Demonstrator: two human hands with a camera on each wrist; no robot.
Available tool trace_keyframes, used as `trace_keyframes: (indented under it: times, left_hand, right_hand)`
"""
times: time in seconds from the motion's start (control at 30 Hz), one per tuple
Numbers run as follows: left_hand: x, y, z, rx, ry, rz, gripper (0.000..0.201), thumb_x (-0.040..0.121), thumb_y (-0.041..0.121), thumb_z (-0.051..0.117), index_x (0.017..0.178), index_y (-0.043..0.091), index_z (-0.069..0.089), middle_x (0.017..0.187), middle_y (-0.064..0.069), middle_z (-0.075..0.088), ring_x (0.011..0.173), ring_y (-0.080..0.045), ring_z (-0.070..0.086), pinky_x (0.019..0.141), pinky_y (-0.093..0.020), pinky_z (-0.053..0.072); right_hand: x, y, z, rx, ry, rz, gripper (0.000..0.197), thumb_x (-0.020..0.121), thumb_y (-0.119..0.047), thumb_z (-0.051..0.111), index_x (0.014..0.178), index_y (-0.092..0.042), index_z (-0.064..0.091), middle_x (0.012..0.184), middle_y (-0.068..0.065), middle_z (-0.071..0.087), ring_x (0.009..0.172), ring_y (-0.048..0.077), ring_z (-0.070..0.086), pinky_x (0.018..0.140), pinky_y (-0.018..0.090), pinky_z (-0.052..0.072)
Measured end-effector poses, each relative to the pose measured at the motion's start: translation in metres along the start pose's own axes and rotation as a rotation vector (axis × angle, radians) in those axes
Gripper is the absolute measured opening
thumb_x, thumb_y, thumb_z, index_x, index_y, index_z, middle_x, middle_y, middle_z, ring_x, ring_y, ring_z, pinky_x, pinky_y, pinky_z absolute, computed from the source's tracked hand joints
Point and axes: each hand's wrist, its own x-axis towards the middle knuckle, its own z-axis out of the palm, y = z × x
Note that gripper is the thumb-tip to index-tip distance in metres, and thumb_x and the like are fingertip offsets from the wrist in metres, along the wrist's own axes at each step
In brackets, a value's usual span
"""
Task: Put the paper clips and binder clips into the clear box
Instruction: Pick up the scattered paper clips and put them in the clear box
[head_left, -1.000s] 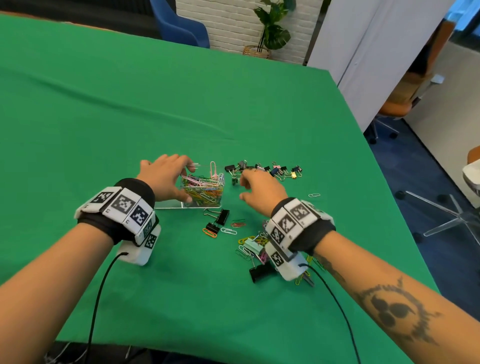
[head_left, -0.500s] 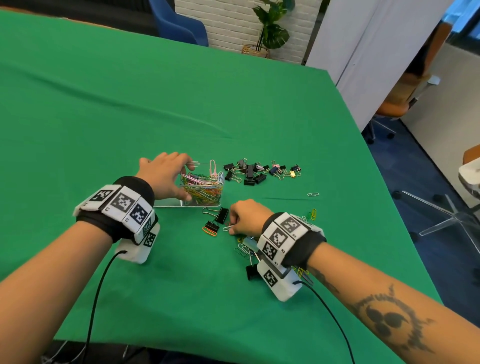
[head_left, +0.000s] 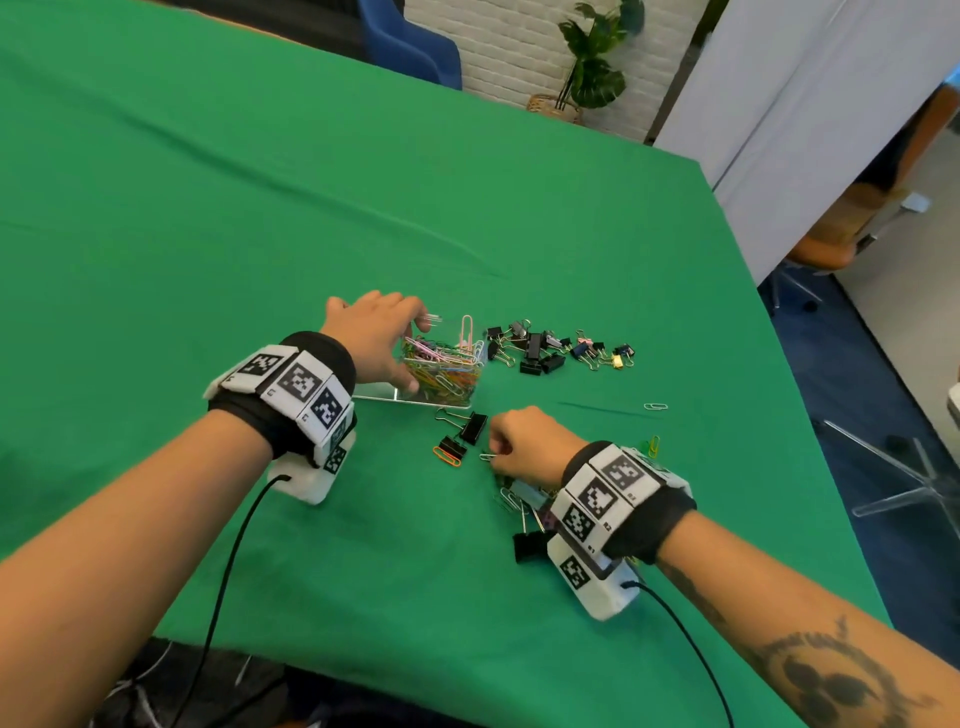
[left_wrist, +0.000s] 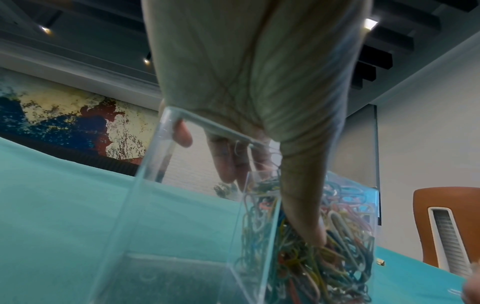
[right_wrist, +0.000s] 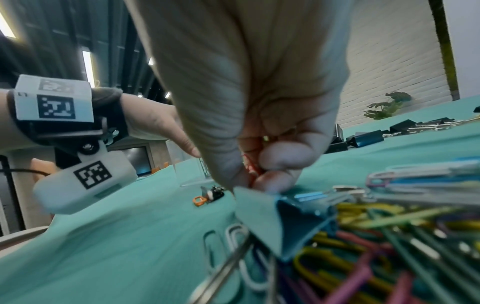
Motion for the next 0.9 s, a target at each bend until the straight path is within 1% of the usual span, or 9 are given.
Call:
trace_keyframes:
  times: [0.2,0.33,0.43,0.53,0.63,0.7,0.77,0.83,0.9]
  left_hand:
    - [-0.001,0.000,-0.001,0.000,-0.007,0.008,0.065,0.067,0.043,0.074,0.121,0.026,0.042,0.120,0.005,0.050,0.117,-0.016,0.041,0.100,-0.041,0.027]
    - [-0.001,0.001,-0.001,-0.004,-0.012,0.008,0.065,0.068,0.043,0.074,0.121,0.026,0.042,0.121,0.005,0.050,0.117,-0.016,0.041,0.101,-0.040,0.026]
    - [-0.002,0.001,-0.002,0.004,-0.011,0.009,0.065,0.067,0.045,0.074,0.121,0.026,0.042,0.120,0.005,0.050,0.117,-0.017,0.041,0.099,-0.040,0.027]
    - [-0.002,0.001,-0.002,0.009,-0.012,0.003,0.065,0.067,0.045,0.074,0.121,0.026,0.042,0.119,0.005,0.050,0.116,-0.017,0.041,0.096,-0.039,0.028]
    - [-0.001,0.000,-0.003,0.008,-0.012,0.009,0.065,0.066,0.045,0.074,0.120,0.026,0.042,0.118,0.005,0.050,0.116,-0.017,0.041,0.094,-0.038,0.028]
    - [-0.001,-0.001,-0.002,-0.001,-0.014,0.014,0.064,0.067,0.045,0.073,0.120,0.026,0.042,0.117,0.005,0.051,0.114,-0.016,0.042,0.095,-0.038,0.028]
    - [-0.001,-0.001,-0.001,-0.011,-0.016,0.017,0.064,0.067,0.045,0.073,0.120,0.026,0.042,0.116,0.005,0.051,0.113,-0.016,0.042,0.095,-0.038,0.028]
    - [0.000,-0.001,-0.001,-0.011,-0.011,0.019,0.064,0.067,0.045,0.074,0.120,0.027,0.042,0.116,0.005,0.051,0.113,-0.016,0.042,0.095,-0.038,0.028]
    - [0.000,-0.002,0.000,-0.002,0.001,0.017,0.064,0.066,0.044,0.075,0.119,0.027,0.043,0.116,0.005,0.051,0.114,-0.017,0.042,0.093,-0.037,0.029]
  right_hand:
    - [-0.005,0.012,-0.030,0.260,-0.001,0.075,0.023,0.086,-0.002,0.056,0.070,-0.015,0.047,0.073,-0.001,0.053,0.059,0.009,0.053,0.045,0.011,0.047]
    - [0.001,-0.003,-0.074,0.468,0.140,0.015,0.022,0.085,-0.002,0.059,0.069,-0.013,0.049,0.068,0.000,0.055,0.057,0.008,0.055,0.047,0.010,0.050]
    - [0.018,-0.030,-0.087,0.398,0.229,-0.043,0.023,0.082,0.000,0.061,0.068,-0.013,0.049,0.068,0.000,0.055,0.058,0.011,0.056,0.048,0.012,0.051]
    - [0.032,-0.051,-0.086,0.159,0.282,-0.085,0.009,0.079,-0.005,0.067,0.080,-0.008,0.058,0.080,0.006,0.057,0.074,0.019,0.055,0.066,0.026,0.050]
    - [0.036,-0.045,-0.089,0.085,0.320,-0.071,0.022,0.074,-0.013,0.075,0.091,-0.005,0.064,0.087,0.007,0.063,0.083,0.020,0.057,0.082,0.032,0.050]
    - [0.027,-0.037,-0.092,0.164,0.439,-0.065,0.020,0.073,-0.016,0.076,0.087,-0.009,0.062,0.088,0.007,0.066,0.081,0.019,0.058,0.079,0.032,0.050]
    - [0.015,-0.029,-0.089,0.250,0.515,-0.081,0.019,0.073,-0.016,0.075,0.080,-0.013,0.058,0.079,0.005,0.061,0.072,0.017,0.053,0.065,0.026,0.044]
    - [0.004,-0.025,-0.076,0.241,0.366,-0.097,0.019,0.074,-0.016,0.075,0.073,-0.015,0.056,0.071,0.002,0.058,0.062,0.014,0.051,0.057,0.019,0.040]
    - [-0.001,-0.027,-0.052,0.143,0.083,-0.105,0.017,0.077,-0.016,0.073,0.070,-0.016,0.057,0.069,0.001,0.059,0.057,0.010,0.052,0.060,0.019,0.046]
